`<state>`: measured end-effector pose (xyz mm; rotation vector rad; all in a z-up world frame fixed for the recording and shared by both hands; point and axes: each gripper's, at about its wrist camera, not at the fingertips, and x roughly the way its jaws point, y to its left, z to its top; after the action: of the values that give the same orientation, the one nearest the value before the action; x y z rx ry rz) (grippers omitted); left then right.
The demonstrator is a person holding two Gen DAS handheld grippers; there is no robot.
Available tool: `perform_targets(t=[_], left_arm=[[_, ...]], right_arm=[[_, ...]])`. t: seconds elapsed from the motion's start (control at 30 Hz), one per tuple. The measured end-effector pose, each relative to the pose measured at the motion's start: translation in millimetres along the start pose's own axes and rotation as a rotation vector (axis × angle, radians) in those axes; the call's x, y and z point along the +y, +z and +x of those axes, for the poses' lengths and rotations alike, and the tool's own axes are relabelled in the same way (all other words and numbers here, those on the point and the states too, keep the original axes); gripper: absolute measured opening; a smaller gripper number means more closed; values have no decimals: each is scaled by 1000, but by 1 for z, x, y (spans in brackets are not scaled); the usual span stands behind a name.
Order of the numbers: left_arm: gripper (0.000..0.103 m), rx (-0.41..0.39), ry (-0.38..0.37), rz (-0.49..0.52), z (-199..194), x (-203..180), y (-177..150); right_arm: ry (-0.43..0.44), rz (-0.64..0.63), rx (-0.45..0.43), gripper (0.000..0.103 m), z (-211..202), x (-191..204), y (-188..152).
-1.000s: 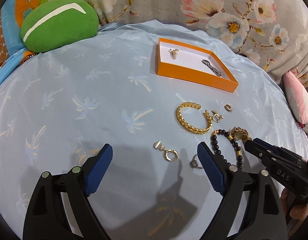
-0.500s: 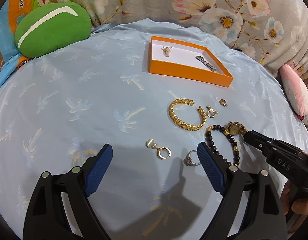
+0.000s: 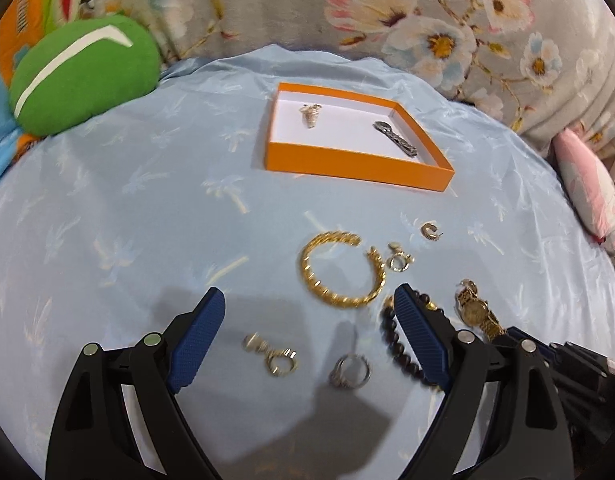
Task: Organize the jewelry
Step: 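Grasp the gold twisted bangle with the left tool while the right tool holds the gold watch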
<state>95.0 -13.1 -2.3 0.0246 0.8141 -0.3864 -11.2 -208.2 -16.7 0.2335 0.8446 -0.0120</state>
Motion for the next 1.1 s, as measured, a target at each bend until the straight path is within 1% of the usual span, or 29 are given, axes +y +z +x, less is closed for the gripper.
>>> perform_targets(t=[0.1, 0.2, 0.3, 0.4, 0.5, 0.63, 0.73, 0.8, 0.83, 0.93, 1.1], left_arm=[[84, 29, 12, 30, 15, -10, 7], [84, 71, 2, 25, 29, -13, 13], [83, 89, 5, 22, 35, -14, 14], [82, 91, 27, 44, 36, -17, 13], [77, 92, 56, 66, 39, -20, 13], [75, 93, 77, 77, 39, -22, 12], [66, 85, 75, 69, 38, -20, 12], [57, 78, 70, 57, 36, -18, 12], [55, 74, 67, 49, 35, -17, 12], [54, 67, 46, 27, 33, -12, 13], [54, 56, 34, 10, 28, -9, 10]], right_arm=[[1, 3, 4, 12, 0, -1, 0], [1, 3, 10, 12, 1, -1, 1], [1, 1, 14, 12, 3, -1, 2], [0, 0, 14, 12, 3, 0, 2], [0, 1, 14, 12, 3, 0, 2], [0, 1, 14, 12, 3, 0, 2], [1, 1, 13, 12, 3, 0, 2], [1, 1, 13, 12, 3, 0, 2], [0, 2, 13, 12, 3, 0, 2], [2, 3, 11, 12, 3, -1, 2], [2, 4, 9, 12, 3, -1, 2]])
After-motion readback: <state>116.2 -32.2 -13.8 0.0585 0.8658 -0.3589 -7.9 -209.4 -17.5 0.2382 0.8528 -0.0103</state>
